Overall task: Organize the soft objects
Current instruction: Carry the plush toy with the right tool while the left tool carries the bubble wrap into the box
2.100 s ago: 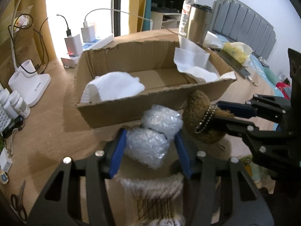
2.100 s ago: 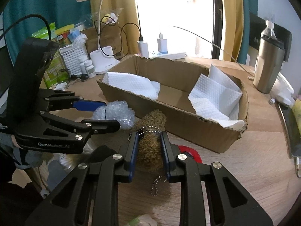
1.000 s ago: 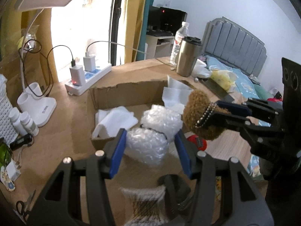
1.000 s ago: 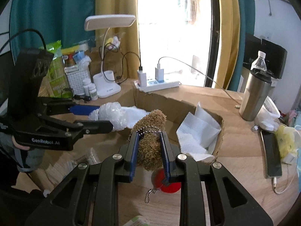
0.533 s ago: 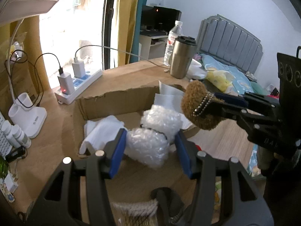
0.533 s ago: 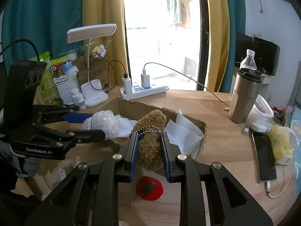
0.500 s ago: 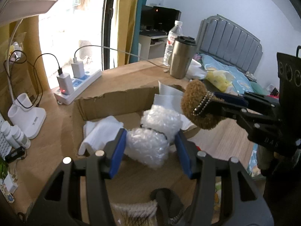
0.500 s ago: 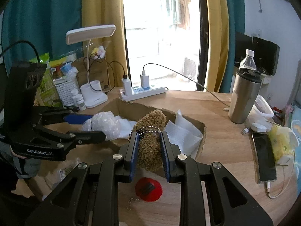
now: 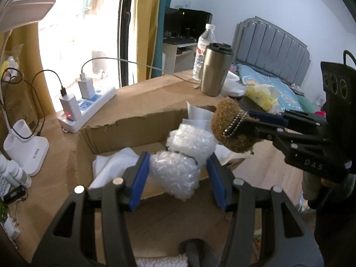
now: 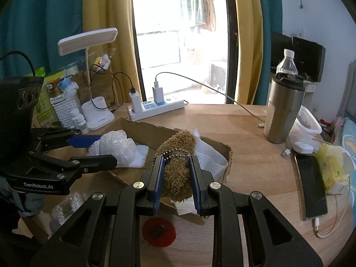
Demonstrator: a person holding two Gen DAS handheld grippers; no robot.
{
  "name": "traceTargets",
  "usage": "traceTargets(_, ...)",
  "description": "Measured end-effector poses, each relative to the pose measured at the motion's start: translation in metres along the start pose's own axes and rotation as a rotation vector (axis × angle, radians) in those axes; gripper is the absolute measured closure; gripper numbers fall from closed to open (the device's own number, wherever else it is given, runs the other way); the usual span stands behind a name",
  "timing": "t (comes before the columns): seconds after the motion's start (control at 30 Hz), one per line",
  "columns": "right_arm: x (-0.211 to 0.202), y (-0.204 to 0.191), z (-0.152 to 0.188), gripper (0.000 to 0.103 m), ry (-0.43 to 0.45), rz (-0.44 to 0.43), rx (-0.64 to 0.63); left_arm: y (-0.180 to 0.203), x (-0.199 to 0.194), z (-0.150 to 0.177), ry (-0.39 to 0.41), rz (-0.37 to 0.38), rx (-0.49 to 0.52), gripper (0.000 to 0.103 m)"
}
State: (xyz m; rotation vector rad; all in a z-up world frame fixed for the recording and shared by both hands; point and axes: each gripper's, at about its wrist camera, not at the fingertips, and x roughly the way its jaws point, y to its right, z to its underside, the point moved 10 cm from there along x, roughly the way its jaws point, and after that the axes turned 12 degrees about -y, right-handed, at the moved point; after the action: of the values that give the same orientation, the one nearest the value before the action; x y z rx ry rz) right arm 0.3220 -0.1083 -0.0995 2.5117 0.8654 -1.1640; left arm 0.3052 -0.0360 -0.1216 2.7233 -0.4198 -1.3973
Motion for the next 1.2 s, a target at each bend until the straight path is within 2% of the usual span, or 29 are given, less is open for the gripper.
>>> traceTargets(0.77,0.061,0.028,0.016,0.078,-0.109,0.003,0.049,0.003,0.058,-0.002,-0.103,0.025,0.008,0.049)
traceTargets(1.2,0.070,0.033,0.016,0.077,-0.109,-0.009,0.065,0.004,0.082,-0.002,-0.158,0.040,0.000,0.049)
